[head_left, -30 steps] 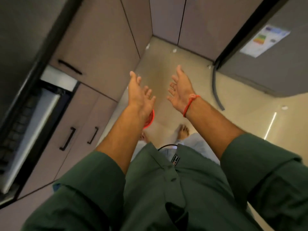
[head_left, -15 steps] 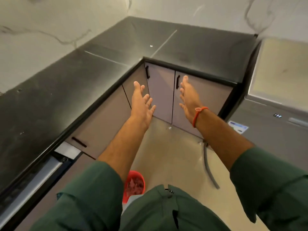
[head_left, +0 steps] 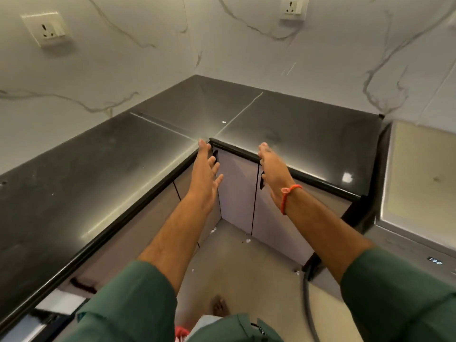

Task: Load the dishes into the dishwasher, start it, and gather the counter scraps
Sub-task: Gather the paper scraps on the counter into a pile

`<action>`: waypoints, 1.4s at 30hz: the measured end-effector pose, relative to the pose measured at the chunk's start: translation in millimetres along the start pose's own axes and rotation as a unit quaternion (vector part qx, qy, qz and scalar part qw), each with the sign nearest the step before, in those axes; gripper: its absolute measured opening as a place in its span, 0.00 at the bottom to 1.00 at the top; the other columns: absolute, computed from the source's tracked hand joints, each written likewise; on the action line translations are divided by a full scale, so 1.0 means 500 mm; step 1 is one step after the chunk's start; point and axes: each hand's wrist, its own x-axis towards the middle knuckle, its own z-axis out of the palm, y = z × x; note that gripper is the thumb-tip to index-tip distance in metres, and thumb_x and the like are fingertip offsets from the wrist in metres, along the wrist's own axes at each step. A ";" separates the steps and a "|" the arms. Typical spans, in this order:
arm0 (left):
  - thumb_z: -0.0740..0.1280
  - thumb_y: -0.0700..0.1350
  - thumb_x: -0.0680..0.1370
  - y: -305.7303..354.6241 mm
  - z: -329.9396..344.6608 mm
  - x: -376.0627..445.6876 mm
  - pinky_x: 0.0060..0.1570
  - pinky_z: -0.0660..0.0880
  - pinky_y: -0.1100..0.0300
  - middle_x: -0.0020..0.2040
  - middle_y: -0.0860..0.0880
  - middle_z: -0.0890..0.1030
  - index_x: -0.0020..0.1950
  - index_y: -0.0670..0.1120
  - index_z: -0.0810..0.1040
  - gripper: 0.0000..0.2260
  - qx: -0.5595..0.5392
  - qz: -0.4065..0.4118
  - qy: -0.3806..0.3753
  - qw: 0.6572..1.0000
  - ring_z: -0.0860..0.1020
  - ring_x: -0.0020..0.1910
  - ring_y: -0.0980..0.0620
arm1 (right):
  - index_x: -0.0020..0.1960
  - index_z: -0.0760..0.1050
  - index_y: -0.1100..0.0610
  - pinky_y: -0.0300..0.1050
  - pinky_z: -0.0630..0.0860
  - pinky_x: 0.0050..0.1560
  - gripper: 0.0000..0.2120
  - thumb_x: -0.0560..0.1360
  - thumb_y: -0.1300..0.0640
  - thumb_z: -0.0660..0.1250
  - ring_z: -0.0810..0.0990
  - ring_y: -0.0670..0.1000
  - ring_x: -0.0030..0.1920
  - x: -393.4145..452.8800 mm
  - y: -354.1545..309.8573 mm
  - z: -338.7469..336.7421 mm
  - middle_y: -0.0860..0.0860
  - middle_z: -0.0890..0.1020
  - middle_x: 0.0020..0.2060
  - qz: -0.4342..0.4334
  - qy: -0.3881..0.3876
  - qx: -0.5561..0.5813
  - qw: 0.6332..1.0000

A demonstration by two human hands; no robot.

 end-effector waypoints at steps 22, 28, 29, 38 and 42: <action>0.63 0.54 0.83 0.026 0.064 0.541 0.64 0.73 0.50 0.65 0.49 0.77 0.73 0.50 0.70 0.20 0.155 -0.057 0.059 0.984 0.78 0.60 0.51 | 0.78 0.63 0.55 0.47 0.64 0.73 0.24 0.85 0.45 0.52 0.68 0.50 0.73 0.524 -0.023 0.029 0.52 0.69 0.75 0.040 -0.052 -0.077 0.995; 0.66 0.49 0.82 0.011 0.052 0.673 0.56 0.72 0.59 0.66 0.46 0.77 0.77 0.47 0.67 0.24 0.263 -0.030 0.071 0.962 0.77 0.61 0.50 | 0.73 0.70 0.58 0.45 0.69 0.66 0.21 0.85 0.50 0.57 0.72 0.54 0.71 0.627 -0.006 0.048 0.56 0.75 0.70 0.032 -0.051 -0.131 0.990; 0.66 0.48 0.82 0.009 0.048 0.698 0.54 0.74 0.60 0.63 0.46 0.78 0.78 0.46 0.67 0.25 0.291 -0.023 0.068 0.954 0.78 0.58 0.51 | 0.74 0.70 0.56 0.41 0.67 0.64 0.21 0.84 0.50 0.58 0.72 0.51 0.70 0.643 -0.001 0.056 0.52 0.74 0.71 0.031 -0.054 -0.140 0.988; 0.68 0.56 0.78 -0.053 -0.008 0.922 0.67 0.72 0.46 0.73 0.45 0.71 0.79 0.48 0.64 0.32 0.612 0.029 -0.002 0.790 0.71 0.71 0.43 | 0.77 0.65 0.56 0.52 0.62 0.75 0.24 0.83 0.53 0.59 0.66 0.54 0.75 0.787 0.079 0.141 0.55 0.68 0.76 -0.005 -0.096 -0.388 0.916; 0.67 0.56 0.79 -0.077 -0.027 0.986 0.64 0.71 0.47 0.68 0.49 0.72 0.74 0.51 0.71 0.24 0.674 0.098 -0.022 0.732 0.71 0.66 0.46 | 0.80 0.58 0.52 0.56 0.55 0.78 0.27 0.83 0.47 0.56 0.53 0.55 0.80 0.824 0.132 0.164 0.53 0.56 0.80 0.005 -0.082 -0.545 0.834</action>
